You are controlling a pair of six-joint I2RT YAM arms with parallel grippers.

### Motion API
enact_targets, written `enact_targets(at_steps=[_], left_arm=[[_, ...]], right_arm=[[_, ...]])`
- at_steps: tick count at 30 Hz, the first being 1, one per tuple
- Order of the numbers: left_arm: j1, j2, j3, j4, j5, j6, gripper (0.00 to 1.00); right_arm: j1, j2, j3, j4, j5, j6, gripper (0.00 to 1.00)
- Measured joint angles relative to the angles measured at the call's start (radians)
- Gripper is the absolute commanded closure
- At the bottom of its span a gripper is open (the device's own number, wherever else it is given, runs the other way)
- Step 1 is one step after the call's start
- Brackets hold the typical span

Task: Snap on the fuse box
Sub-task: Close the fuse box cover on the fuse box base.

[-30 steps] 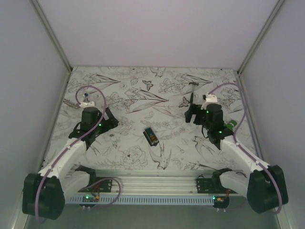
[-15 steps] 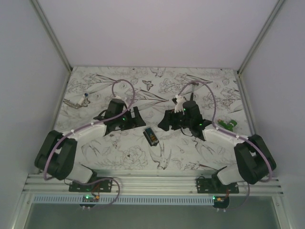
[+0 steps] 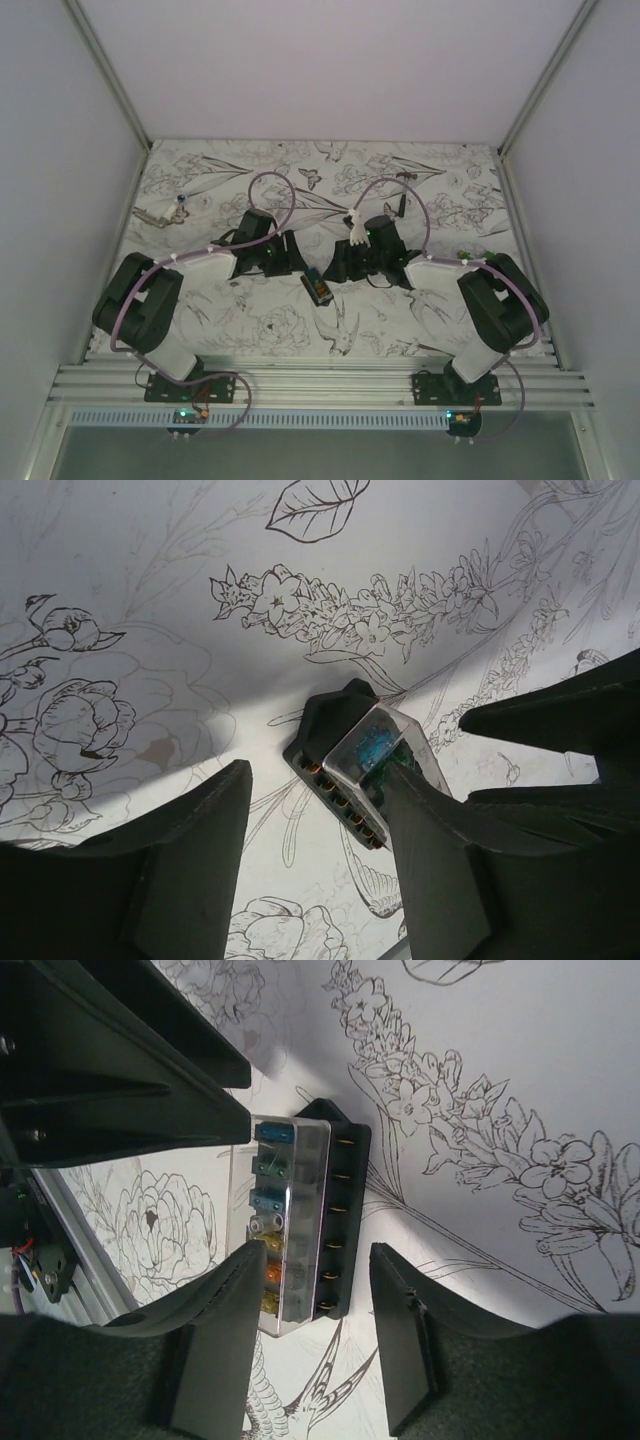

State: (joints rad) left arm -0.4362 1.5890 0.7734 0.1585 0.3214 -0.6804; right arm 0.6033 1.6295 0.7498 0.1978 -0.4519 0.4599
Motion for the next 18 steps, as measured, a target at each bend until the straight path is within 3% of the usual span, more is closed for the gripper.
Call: enact_targets(at_steps=[11,18], left_arm=[[-0.012,0.043,0.016,0.045,0.045,-0.027,0.64],[-0.015,0.066,0.012,0.1,0.063,-0.061,0.71]], right_arm=[[0.019,0.076,0.03,0.026,-0.048,0.006,0.69],[0.023,0.09,0.042,0.035,-0.063,0.009,0.79]])
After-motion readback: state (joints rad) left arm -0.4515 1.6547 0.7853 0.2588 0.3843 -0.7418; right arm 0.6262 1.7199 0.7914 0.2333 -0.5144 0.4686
